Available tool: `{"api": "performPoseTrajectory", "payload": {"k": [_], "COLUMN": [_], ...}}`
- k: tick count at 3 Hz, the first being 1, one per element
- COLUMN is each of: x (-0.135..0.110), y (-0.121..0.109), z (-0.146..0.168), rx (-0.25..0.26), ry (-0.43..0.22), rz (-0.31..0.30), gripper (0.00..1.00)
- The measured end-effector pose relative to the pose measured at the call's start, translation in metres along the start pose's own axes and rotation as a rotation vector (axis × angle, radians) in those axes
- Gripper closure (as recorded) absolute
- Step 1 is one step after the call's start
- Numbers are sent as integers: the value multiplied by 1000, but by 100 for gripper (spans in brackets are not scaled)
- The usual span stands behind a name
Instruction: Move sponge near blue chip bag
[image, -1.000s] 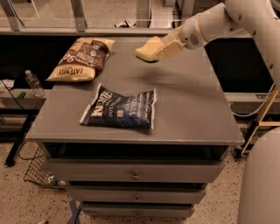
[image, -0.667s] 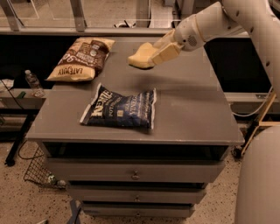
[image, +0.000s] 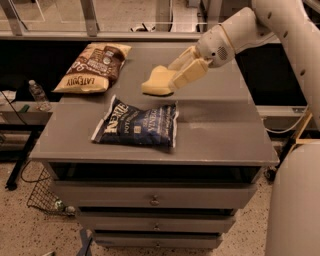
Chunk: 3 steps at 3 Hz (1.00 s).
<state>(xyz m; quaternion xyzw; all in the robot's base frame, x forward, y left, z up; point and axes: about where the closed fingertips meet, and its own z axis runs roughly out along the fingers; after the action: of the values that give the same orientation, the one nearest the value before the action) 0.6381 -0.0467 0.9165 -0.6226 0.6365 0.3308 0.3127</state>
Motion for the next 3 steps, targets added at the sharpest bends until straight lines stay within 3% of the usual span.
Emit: {"api": "performPoseTrajectory", "payload": {"k": [3], "x": [-3], "y": [-1], "z": [10], "rx": [-19], "ry": [-10], "rz": [1], "gripper": [32]}}
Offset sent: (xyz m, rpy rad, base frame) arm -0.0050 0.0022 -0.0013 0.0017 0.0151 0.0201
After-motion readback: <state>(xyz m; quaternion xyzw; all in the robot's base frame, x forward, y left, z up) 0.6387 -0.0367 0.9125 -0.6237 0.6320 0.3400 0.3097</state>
